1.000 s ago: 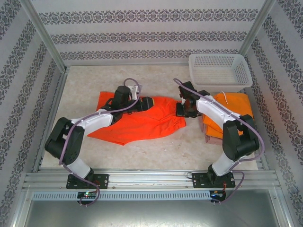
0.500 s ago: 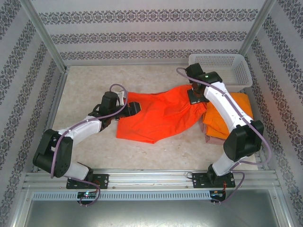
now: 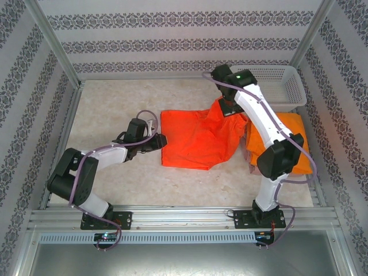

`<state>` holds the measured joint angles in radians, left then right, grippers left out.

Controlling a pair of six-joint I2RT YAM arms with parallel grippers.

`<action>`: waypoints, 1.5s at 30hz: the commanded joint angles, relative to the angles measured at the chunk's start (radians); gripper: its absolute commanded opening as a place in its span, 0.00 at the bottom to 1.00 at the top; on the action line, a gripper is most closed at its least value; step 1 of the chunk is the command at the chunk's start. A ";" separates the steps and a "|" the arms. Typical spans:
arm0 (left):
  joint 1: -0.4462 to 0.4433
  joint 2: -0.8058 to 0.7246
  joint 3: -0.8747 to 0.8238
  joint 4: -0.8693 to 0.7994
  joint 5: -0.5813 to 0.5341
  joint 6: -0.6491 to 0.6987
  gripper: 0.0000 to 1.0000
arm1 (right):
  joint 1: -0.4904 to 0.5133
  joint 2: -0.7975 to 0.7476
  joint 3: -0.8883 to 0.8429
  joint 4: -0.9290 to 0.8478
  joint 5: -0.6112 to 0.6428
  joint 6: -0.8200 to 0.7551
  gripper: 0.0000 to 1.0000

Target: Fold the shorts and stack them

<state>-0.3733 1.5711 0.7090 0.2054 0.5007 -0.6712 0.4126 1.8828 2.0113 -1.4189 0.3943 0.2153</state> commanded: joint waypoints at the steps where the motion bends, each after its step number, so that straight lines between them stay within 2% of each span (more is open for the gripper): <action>1: -0.025 0.042 -0.005 0.069 0.020 -0.012 0.18 | 0.031 0.034 0.077 -0.081 -0.056 0.113 0.00; 7: -0.046 0.102 -0.016 0.112 0.020 -0.033 0.14 | 0.073 0.080 0.173 -0.089 -0.193 0.204 0.00; 13: -0.048 0.128 0.004 0.117 0.024 -0.034 0.14 | 0.084 0.083 0.258 -0.094 -0.211 0.231 0.00; 19: -0.048 0.095 0.055 0.097 0.033 -0.034 0.15 | 0.043 0.028 0.234 -0.088 -0.218 0.210 0.00; 22: -0.048 0.078 0.157 0.048 0.055 -0.024 0.19 | 0.006 -0.010 0.179 -0.067 -0.227 0.180 0.00; 25: -0.060 0.125 0.281 0.018 0.122 -0.037 0.21 | -0.025 -0.034 0.144 -0.047 -0.271 0.150 0.00; 30: -0.147 0.268 0.476 -0.059 0.156 -0.018 0.21 | -0.074 -0.049 0.112 -0.028 -0.325 0.120 0.00; 37: -0.199 0.486 0.670 -0.100 0.148 -0.013 0.19 | -0.099 -0.078 0.088 -0.009 -0.374 0.105 0.00; 45: -0.196 0.677 0.942 -0.235 0.041 0.062 0.18 | -0.103 -0.115 0.060 0.006 -0.417 0.091 0.00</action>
<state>-0.5789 2.2276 1.5558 0.0299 0.5873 -0.6609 0.3161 1.8133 2.0895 -1.4265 0.0132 0.3260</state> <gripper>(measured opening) 0.185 0.053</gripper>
